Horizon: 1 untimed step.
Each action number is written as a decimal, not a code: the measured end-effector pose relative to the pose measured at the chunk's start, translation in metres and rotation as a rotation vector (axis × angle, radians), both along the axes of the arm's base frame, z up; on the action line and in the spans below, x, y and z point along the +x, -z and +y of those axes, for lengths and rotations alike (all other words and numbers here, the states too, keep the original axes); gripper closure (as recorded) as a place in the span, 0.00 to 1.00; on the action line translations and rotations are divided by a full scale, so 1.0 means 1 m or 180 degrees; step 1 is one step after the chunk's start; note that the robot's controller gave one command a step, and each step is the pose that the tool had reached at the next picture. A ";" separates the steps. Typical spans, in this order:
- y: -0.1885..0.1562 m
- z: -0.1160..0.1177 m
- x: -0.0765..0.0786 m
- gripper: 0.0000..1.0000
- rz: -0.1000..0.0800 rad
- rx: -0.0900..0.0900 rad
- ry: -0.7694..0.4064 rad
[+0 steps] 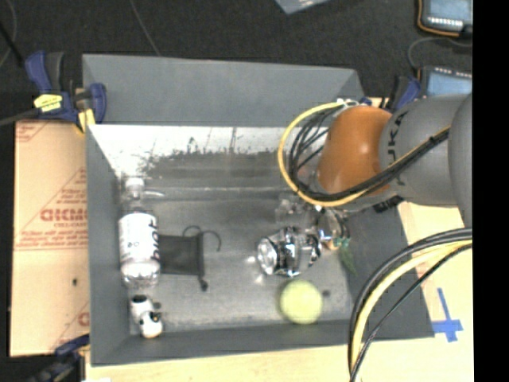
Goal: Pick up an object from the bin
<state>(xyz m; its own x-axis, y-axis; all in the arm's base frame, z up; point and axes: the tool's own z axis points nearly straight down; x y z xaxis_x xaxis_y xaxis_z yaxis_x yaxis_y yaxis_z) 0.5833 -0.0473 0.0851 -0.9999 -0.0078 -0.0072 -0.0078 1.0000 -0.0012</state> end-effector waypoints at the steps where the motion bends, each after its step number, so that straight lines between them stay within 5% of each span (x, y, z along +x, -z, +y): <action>1: 0.009 0.005 0.011 1.00 -0.0039 -0.0009 -0.0299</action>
Offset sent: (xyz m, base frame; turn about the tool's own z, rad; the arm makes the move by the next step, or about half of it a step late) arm 0.0000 0.0000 0.0000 0.0000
